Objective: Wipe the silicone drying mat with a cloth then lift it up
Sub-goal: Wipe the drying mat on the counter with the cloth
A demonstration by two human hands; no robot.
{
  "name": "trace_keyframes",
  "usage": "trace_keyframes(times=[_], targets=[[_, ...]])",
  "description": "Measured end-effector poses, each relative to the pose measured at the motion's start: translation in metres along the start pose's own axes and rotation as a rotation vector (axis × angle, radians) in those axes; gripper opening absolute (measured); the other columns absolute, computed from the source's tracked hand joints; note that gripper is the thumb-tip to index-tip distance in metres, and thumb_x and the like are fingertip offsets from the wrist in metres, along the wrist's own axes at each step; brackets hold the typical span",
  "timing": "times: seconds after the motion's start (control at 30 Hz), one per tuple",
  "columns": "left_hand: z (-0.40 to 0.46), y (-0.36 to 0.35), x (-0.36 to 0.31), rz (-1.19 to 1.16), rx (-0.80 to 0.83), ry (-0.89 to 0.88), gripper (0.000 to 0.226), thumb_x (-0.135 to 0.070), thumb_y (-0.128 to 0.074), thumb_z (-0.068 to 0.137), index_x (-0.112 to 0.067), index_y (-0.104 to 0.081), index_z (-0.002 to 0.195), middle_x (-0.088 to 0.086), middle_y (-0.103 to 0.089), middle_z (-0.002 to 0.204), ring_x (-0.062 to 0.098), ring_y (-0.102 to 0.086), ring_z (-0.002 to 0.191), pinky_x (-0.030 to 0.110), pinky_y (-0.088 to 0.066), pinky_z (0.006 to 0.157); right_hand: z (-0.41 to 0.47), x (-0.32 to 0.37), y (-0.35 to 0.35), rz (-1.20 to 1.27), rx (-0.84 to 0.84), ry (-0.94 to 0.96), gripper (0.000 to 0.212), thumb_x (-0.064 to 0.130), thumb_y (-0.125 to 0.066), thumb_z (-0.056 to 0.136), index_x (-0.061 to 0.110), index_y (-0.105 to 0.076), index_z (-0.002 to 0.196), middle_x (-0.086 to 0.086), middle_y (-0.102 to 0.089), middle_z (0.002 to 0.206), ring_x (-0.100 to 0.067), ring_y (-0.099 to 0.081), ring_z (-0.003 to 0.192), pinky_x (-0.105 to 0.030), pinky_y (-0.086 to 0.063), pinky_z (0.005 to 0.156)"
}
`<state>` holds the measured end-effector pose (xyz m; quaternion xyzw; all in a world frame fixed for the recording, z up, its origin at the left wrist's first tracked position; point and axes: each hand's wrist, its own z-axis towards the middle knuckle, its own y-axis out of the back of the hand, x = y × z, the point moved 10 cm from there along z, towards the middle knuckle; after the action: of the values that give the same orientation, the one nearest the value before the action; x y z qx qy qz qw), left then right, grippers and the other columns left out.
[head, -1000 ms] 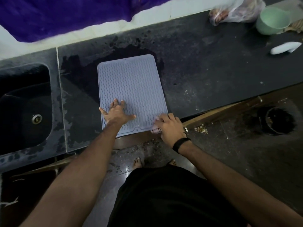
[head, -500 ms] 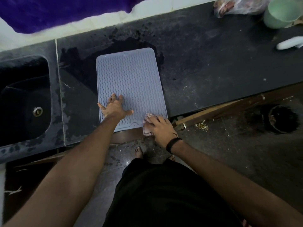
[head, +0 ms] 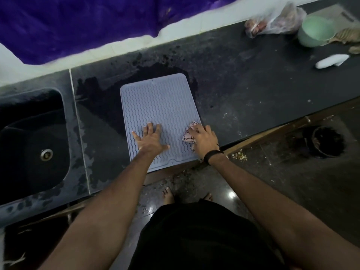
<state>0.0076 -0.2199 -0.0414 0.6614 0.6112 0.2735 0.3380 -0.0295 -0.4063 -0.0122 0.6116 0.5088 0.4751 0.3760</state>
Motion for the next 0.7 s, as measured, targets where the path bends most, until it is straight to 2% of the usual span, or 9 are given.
trace_keyframes(times=[0.13, 0.33, 0.43, 0.5, 0.6, 0.7], targets=[[0.002, -0.002, 0.001, 0.044, 0.008, -0.005, 0.103, -0.065, -0.054, 0.096, -0.025, 0.013, 0.164, 0.008, 0.021, 0.170, 0.030, 0.012, 0.158, 0.073, 0.010, 0.116, -0.031, -0.001, -0.011, -0.052, -0.024, -0.006, 0.056, 0.024, -0.071, 0.075, 0.026, -0.055, 0.129, -0.002, -0.044, 0.136, -0.030, -0.043, 0.112, -0.042, -0.046, 0.089], [0.005, 0.001, -0.002, 0.067, -0.049, -0.032, 0.103, -0.064, -0.057, 0.094, -0.022, 0.005, 0.165, 0.012, 0.012, 0.171, 0.033, 0.006, 0.158, 0.075, 0.004, 0.117, -0.065, 0.003, -0.011, -0.109, 0.031, -0.053, 0.051, 0.022, -0.065, 0.075, 0.029, -0.059, 0.125, 0.001, -0.049, 0.129, -0.028, -0.043, 0.113, -0.040, -0.045, 0.089], [0.008, 0.001, -0.002, 0.013, -0.057, -0.071, 0.107, -0.062, -0.062, 0.093, -0.024, 0.009, 0.165, 0.010, 0.018, 0.171, 0.030, 0.013, 0.158, 0.074, 0.007, 0.117, -0.060, 0.022, 0.004, -0.051, -0.063, -0.049, 0.052, 0.018, -0.066, 0.072, 0.026, -0.062, 0.123, -0.001, -0.054, 0.124, -0.029, -0.047, 0.111, -0.040, -0.046, 0.086], [0.010, 0.000, 0.000, -0.016, -0.031, -0.084, 0.111, -0.063, -0.065, 0.091, -0.027, 0.010, 0.164, 0.007, 0.021, 0.170, 0.029, 0.015, 0.158, 0.074, 0.008, 0.117, -0.050, 0.050, 0.005, -0.017, -0.077, 0.008, 0.052, 0.020, -0.069, 0.074, 0.025, -0.061, 0.125, -0.003, -0.054, 0.126, -0.030, -0.047, 0.113, -0.041, -0.045, 0.089], [0.013, 0.000, 0.004, -0.025, -0.004, -0.082, 0.115, -0.067, -0.067, 0.087, -0.029, 0.009, 0.164, 0.006, 0.020, 0.170, 0.028, 0.013, 0.158, 0.074, 0.007, 0.117, -0.041, 0.089, -0.021, -0.056, 0.048, 0.126, 0.053, 0.021, -0.064, 0.081, 0.022, -0.054, 0.133, -0.005, -0.044, 0.138, -0.032, -0.040, 0.123, -0.045, -0.039, 0.097], [0.013, 0.000, 0.004, -0.032, 0.004, -0.070, 0.116, -0.067, -0.067, 0.086, -0.029, 0.010, 0.164, 0.006, 0.021, 0.170, 0.028, 0.012, 0.158, 0.074, 0.007, 0.117, -0.046, 0.085, -0.028, -0.104, 0.072, 0.190, 0.052, 0.019, -0.062, 0.081, 0.022, -0.054, 0.132, -0.005, -0.040, 0.142, -0.033, -0.039, 0.124, -0.047, -0.038, 0.099]])
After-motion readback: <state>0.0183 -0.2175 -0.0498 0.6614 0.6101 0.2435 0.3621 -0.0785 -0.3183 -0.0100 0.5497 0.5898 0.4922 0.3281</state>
